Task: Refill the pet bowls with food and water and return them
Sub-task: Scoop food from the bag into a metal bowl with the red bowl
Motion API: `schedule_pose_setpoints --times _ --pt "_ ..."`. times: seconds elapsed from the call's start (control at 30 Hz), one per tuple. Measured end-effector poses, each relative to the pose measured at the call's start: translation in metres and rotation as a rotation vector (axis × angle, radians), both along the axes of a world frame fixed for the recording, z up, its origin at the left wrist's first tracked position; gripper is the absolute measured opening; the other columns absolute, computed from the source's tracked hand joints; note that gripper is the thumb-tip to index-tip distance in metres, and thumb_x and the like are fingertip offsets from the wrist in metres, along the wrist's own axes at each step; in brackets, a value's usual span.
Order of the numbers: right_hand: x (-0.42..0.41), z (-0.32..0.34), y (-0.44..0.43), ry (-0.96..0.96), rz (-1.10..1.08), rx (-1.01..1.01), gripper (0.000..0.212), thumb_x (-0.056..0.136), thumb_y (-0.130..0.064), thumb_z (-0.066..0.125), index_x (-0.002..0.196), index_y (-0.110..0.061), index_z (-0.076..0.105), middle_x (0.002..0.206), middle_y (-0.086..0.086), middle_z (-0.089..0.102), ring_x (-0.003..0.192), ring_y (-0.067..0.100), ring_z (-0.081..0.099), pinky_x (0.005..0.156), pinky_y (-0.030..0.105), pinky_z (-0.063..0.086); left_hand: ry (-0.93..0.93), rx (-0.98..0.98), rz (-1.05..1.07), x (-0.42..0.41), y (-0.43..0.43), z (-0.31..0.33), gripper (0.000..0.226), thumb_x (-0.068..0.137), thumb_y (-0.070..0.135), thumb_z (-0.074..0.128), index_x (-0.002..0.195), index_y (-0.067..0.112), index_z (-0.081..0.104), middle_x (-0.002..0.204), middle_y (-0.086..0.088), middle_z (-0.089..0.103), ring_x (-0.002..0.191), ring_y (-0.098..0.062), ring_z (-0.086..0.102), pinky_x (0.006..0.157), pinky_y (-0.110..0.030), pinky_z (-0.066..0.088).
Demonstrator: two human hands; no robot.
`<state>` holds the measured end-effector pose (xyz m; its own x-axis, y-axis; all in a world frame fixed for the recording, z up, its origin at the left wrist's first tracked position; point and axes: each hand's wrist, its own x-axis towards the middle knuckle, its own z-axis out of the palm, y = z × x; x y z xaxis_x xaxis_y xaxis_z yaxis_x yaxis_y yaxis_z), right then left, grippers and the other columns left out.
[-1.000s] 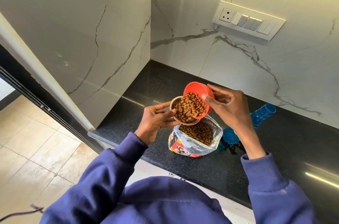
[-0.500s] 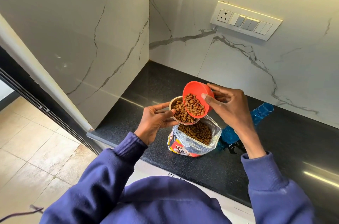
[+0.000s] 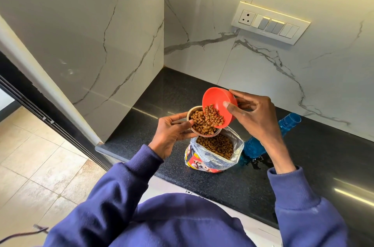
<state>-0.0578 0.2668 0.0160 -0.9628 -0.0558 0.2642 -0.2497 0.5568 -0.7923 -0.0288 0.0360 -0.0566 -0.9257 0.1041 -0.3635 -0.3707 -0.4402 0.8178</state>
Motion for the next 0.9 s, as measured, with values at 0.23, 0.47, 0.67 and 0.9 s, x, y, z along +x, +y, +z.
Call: schedule_pose_setpoints --times 0.23,0.47,0.67,0.9 --pt "0.002 0.000 -0.001 0.015 -0.013 0.037 0.063 0.080 -0.043 0.078 0.136 -0.016 0.065 0.105 -0.012 0.069 0.081 -0.022 0.065 0.063 0.005 0.053 0.006 -0.007 -0.010 -0.001 0.000 -0.002 0.030 0.092 -0.006 0.066 0.121 -0.002 0.069 0.099 -0.017 0.079 0.080 -0.025 0.080 0.063 -0.031 0.066" --pt "0.002 0.004 -0.001 0.056 -0.016 0.086 0.059 0.084 -0.037 0.080 0.137 -0.016 0.064 0.116 0.003 0.076 0.081 -0.023 0.064 0.068 0.006 0.054 0.009 0.000 -0.012 -0.001 0.001 -0.003 0.027 0.092 -0.006 0.065 0.119 -0.001 0.070 0.097 -0.016 0.079 0.081 -0.024 0.080 0.062 -0.029 0.065" --pt "0.007 0.009 -0.006 0.091 0.023 0.139 0.065 0.082 -0.046 0.075 0.140 -0.018 0.061 0.125 0.007 0.073 0.089 0.001 0.072 0.070 0.016 0.061 0.004 0.008 0.003 -0.002 0.001 -0.004 0.027 0.093 -0.007 0.064 0.118 -0.002 0.070 0.100 -0.018 0.078 0.081 -0.024 0.080 0.061 -0.028 0.064" --pt "0.011 0.015 -0.017 0.177 0.098 0.257 0.067 0.084 -0.042 0.071 0.143 -0.015 0.058 0.136 0.013 0.064 0.110 0.022 0.070 0.084 0.040 0.064 -0.003 0.002 0.035 -0.007 0.000 -0.006 0.027 0.094 -0.008 0.062 0.120 -0.004 0.068 0.102 -0.020 0.076 0.076 -0.021 0.079 0.061 -0.030 0.066"
